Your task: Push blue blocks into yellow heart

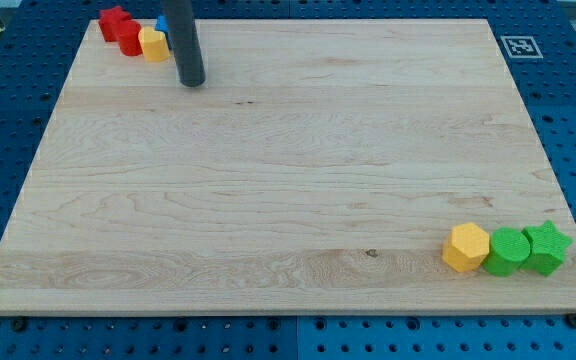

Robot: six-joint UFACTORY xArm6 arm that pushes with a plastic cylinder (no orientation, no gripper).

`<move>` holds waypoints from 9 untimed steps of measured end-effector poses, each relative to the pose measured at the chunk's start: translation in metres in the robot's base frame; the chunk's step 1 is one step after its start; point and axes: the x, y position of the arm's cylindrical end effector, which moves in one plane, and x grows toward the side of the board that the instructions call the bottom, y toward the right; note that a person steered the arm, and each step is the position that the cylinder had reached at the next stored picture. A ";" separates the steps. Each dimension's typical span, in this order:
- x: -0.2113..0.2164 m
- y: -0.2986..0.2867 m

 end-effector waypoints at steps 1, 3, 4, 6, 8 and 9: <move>0.000 0.000; -0.003 0.002; -0.004 0.002; -0.019 0.002; -0.038 0.002; -0.049 0.001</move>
